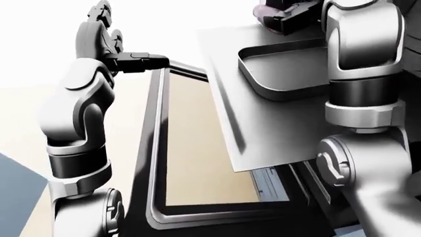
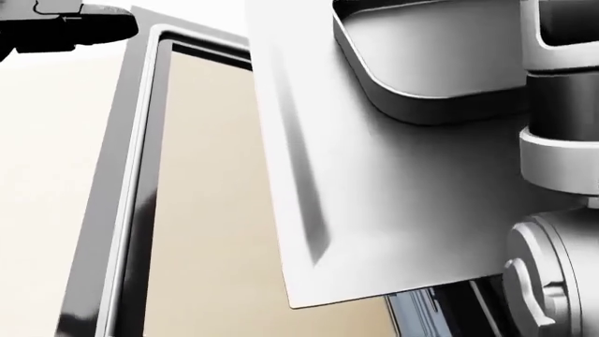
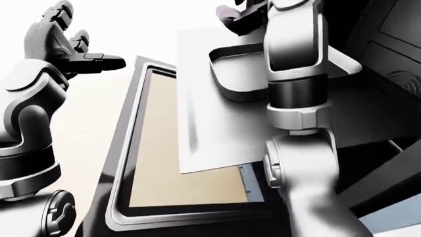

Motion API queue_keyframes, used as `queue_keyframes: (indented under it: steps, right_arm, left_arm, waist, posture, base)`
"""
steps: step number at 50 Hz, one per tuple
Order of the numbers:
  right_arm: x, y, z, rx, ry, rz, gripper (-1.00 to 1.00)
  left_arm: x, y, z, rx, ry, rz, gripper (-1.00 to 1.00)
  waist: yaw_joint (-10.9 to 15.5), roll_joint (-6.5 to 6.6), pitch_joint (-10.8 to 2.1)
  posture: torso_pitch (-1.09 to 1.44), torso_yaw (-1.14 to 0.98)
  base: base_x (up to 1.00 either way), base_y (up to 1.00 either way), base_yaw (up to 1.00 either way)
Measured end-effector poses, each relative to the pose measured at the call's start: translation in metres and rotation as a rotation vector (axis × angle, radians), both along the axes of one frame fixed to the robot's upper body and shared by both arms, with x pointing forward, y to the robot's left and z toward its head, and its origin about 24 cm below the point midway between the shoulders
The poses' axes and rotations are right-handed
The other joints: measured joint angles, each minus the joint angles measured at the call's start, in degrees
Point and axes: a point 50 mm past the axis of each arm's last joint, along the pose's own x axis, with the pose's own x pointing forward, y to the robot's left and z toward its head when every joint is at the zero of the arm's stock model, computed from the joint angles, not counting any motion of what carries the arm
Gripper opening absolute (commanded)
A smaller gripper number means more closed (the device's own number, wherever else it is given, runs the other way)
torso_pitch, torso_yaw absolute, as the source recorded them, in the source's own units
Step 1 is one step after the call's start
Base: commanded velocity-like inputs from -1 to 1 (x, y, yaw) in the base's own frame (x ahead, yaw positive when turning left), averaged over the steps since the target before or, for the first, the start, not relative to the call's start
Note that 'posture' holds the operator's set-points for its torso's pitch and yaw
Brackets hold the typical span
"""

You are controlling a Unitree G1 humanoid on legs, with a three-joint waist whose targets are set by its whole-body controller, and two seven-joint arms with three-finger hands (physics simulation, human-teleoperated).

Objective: Place the eggplant on the top rack of the oven.

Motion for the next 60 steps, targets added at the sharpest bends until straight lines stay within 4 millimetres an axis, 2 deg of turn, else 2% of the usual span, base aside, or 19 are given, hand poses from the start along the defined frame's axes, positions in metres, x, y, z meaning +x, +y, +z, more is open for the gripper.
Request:
queue_keyframes:
  steps: [10, 13, 17, 29, 39, 54, 57, 60]
  right_arm:
    - [0.012, -0.009, 0.005, -0.051, 0.020, -0.034, -1.00]
    - [0.010, -0.024, 0.010, -0.202, 0.063, -0.072, -1.00]
    - [0.004, -0.035, 0.014, -0.229, 0.080, -0.093, -1.00]
    - [-0.005, -0.040, 0.011, -0.367, 0.120, -0.076, -1.00]
    - [-0.015, -0.048, 0.011, -0.496, 0.119, -0.099, -1.00]
    - [-0.016, -0.055, -0.003, -0.610, 0.176, -0.111, -1.00]
    - [-0.015, -0.054, -0.005, -0.623, 0.188, -0.107, -1.00]
    - [-0.011, -0.053, -0.007, -0.634, 0.216, -0.095, -1.00]
  left_arm:
    - [-0.003, 0.005, 0.002, -0.005, -0.024, 0.020, 1.00]
    - [-0.003, 0.006, 0.001, -0.004, -0.021, 0.017, 1.00]
    - [-0.002, 0.010, -0.003, -0.012, -0.010, 0.035, 1.00]
    - [-0.001, 0.007, -0.005, -0.008, -0.015, 0.020, 1.00]
    - [-0.002, 0.006, -0.003, -0.008, -0.016, 0.021, 1.00]
    - [-0.003, 0.007, -0.006, -0.008, -0.010, 0.026, 1.00]
    - [-0.003, 0.007, -0.003, -0.007, -0.014, 0.026, 1.00]
    - [-0.003, 0.007, -0.003, -0.009, -0.017, 0.029, 1.00]
  waist:
    - [0.23, -0.85, -0.75]
    - [0.38, -1.19, -0.74]
    - [0.28, -1.25, -0.68]
    - [0.17, -1.17, -0.61]
    - [0.34, -2.55, -1.54]
    - [0.76, -4.71, -2.74]
    - [0.78, -4.89, -2.77]
    - [0.75, -4.51, -2.41]
  posture:
    - [0.00, 0.00]
    - [0.00, 0.00]
    - [0.00, 0.00]
    - [0.00, 0.00]
    - [0.00, 0.00]
    - [0.00, 0.00]
    - [0.00, 0.00]
    - [0.00, 0.00]
  base:
    - [0.00, 0.00, 0.00]
    - [0.00, 0.00, 0.00]
    - [0.00, 0.00, 0.00]
    - [0.00, 0.00, 0.00]
    - [0.00, 0.00, 0.00]
    - [0.00, 0.00, 0.00]
    - [0.00, 0.00, 0.00]
    - [0.00, 0.00, 0.00]
